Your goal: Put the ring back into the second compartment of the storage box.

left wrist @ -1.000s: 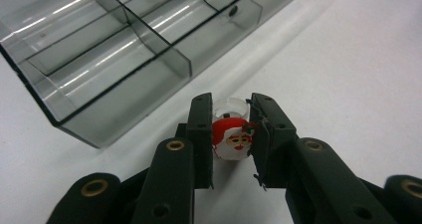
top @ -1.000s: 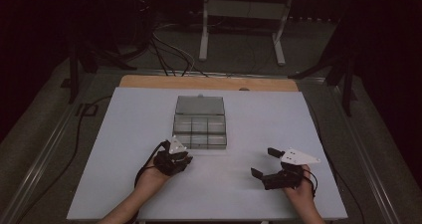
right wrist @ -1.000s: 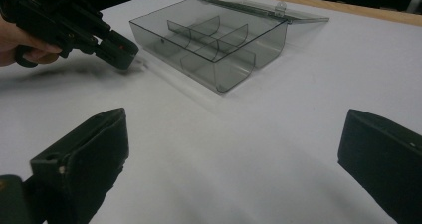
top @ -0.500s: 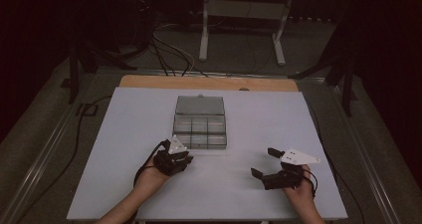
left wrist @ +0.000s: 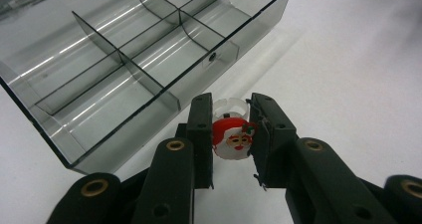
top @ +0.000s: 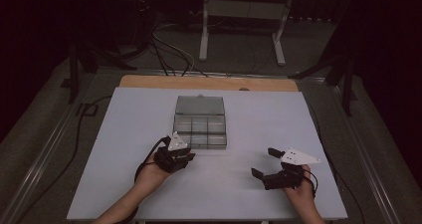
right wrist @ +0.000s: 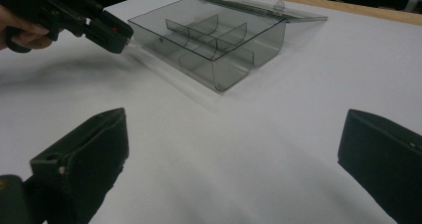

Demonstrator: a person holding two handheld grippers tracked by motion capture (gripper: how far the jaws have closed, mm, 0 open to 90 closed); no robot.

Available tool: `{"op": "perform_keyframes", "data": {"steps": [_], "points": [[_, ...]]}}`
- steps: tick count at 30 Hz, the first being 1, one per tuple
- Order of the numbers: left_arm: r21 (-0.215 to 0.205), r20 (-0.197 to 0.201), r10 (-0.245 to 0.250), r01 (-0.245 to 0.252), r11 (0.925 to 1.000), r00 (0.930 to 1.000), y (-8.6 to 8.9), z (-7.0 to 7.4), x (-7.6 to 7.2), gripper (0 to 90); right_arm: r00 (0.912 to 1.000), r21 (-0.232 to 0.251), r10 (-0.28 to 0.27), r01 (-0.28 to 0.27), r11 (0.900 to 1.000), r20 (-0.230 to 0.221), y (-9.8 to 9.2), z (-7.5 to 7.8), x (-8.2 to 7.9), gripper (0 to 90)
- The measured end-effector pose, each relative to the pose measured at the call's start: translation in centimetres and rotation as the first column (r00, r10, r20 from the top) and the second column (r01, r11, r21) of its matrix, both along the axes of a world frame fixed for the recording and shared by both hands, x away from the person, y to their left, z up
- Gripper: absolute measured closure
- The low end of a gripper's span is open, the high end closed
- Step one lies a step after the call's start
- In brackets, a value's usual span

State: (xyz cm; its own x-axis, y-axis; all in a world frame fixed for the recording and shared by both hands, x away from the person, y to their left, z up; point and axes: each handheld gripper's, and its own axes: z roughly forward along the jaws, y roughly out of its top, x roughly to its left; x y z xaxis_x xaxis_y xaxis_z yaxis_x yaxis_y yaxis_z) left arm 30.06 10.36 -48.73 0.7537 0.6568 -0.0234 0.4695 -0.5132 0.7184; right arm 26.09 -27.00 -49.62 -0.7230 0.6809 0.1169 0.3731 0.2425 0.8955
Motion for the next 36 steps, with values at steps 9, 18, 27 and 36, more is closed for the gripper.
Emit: {"op": "perform_keyframes", "data": {"steps": [9, 18, 27, 36], "points": [[-0.014, 0.010, -0.008, 0.008, 0.9999, 0.9999, 0.0, 0.6, 0.1, 74.0, 1.0000, 0.002, -0.001, 0.001, 1.000, 0.000, 0.0, 0.0, 0.0, 0.0], [-0.020, 0.028, -0.010, 0.011, 0.9997, 0.9996, -0.1, 1.2, 0.3, 74.0, 1.0000, 0.002, -0.001, 0.001, 1.000, 0.000, 0.0, 0.0, 0.0, 0.0], [-0.020, 0.028, -0.016, 0.016, 0.9997, 0.9995, -0.2, 1.7, 0.8, 74.0, 1.0000, 0.004, -0.001, 0.001, 1.000, 0.000, 0.0, 0.0, 0.0, 0.0], [-0.032, 0.037, -0.016, 0.017, 0.9994, 0.9992, -0.3, 2.3, 1.5, 74.0, 1.0000, 0.004, -0.001, 0.001, 1.000, 0.001, 0.0, 0.0, 0.0, 0.0]]}}
